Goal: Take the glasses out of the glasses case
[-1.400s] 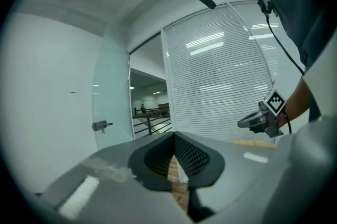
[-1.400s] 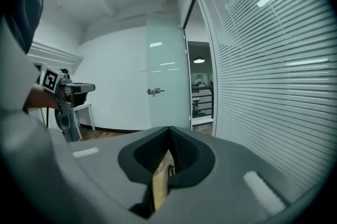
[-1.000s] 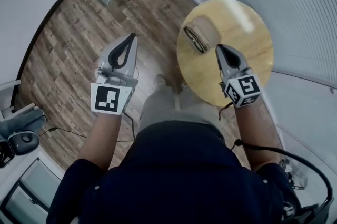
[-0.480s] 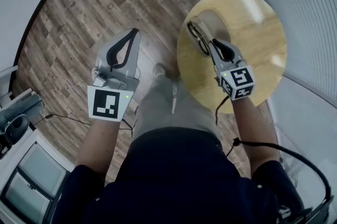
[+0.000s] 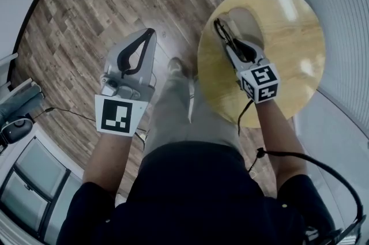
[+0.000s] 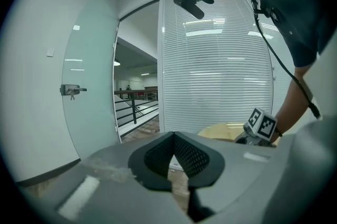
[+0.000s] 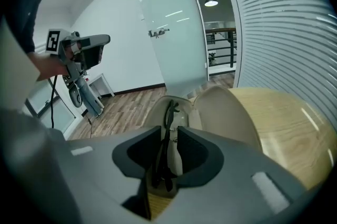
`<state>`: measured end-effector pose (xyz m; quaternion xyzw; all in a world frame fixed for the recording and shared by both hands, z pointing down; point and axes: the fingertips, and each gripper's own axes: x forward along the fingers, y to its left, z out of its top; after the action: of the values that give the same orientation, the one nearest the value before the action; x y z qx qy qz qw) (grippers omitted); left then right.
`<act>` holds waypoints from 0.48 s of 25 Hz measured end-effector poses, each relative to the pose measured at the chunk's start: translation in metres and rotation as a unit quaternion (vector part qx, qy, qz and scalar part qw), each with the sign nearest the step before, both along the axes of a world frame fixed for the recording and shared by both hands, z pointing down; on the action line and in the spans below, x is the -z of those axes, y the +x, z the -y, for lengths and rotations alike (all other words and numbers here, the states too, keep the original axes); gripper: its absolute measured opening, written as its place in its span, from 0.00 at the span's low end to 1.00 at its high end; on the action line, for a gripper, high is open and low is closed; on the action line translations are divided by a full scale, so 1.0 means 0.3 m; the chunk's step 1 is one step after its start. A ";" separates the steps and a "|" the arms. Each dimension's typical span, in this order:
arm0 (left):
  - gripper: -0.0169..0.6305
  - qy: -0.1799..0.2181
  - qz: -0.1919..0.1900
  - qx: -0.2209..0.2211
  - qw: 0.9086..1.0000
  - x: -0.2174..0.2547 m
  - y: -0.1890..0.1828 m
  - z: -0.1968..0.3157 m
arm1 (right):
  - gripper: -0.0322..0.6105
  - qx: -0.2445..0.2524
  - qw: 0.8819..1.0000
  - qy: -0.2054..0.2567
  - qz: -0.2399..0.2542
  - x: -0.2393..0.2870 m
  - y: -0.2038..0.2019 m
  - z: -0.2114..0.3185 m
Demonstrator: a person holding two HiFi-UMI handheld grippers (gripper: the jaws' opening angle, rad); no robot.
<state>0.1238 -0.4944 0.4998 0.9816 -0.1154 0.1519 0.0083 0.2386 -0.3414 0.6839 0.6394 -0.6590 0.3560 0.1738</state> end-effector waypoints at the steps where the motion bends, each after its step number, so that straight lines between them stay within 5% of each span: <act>1: 0.03 -0.001 0.003 0.002 1.000 -0.008 -0.010 -0.002 | 0.21 0.005 1.000 -0.008 -0.001 -0.014 -0.008 -0.002; 12: 0.03 0.001 0.006 0.011 1.000 -0.022 -0.058 -0.009 | 0.11 0.011 1.000 -0.012 0.003 -0.034 -0.042 0.004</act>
<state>0.1065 -0.4916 0.5066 0.9794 -0.1265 0.1572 0.0088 0.2259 -0.3426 0.6941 0.6288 -0.6622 0.3638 0.1835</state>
